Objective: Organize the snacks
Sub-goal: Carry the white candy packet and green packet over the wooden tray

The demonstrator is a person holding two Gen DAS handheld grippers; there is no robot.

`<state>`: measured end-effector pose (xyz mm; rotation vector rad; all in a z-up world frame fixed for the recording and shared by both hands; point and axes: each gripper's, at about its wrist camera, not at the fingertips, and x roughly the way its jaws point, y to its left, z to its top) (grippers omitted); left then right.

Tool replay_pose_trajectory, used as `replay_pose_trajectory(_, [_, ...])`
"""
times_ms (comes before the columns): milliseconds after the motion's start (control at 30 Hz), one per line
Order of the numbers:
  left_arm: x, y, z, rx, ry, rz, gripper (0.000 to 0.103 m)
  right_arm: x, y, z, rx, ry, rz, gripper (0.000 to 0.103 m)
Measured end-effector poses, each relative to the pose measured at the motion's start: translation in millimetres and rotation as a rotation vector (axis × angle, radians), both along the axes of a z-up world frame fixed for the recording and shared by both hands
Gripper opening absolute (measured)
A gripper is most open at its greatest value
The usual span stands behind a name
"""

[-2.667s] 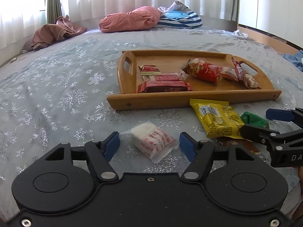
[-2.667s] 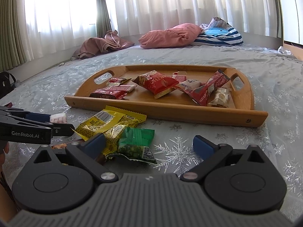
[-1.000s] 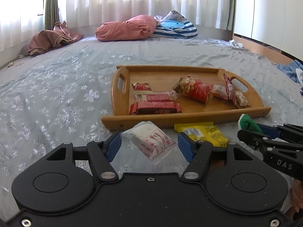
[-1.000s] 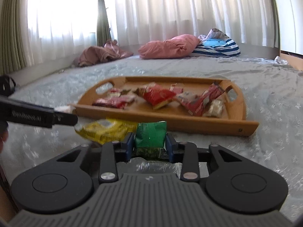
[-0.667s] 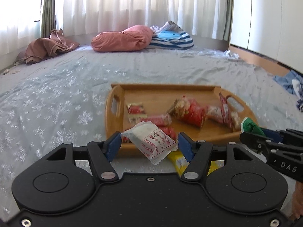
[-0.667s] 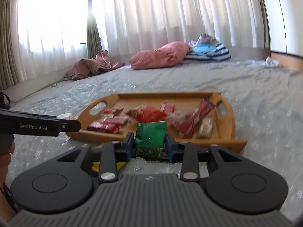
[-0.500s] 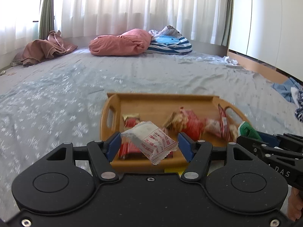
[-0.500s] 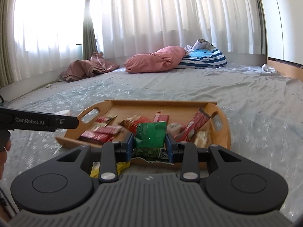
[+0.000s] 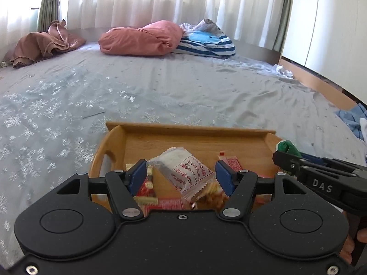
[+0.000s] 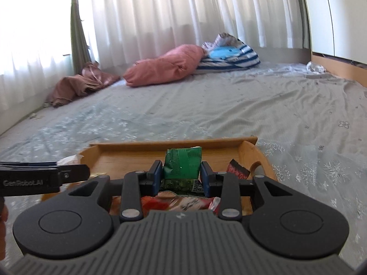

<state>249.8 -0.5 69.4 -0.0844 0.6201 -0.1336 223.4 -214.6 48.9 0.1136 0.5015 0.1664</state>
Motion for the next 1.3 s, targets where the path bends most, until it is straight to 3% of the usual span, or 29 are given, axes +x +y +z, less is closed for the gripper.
replay_pose_trajectory(500, [49.6,-5.8,-36.4,0.023,0.06,0.025,0.063,36.4,9.6,-28.7,-0.064,0.056,-0.011,0.04])
replay_pose_trajectory(1300, [61.7,-7.1,-52.1,0.052,0.095,0.02,0.063,45.6,9.8,-43.4,-0.066,0.104,-0.009,0.041])
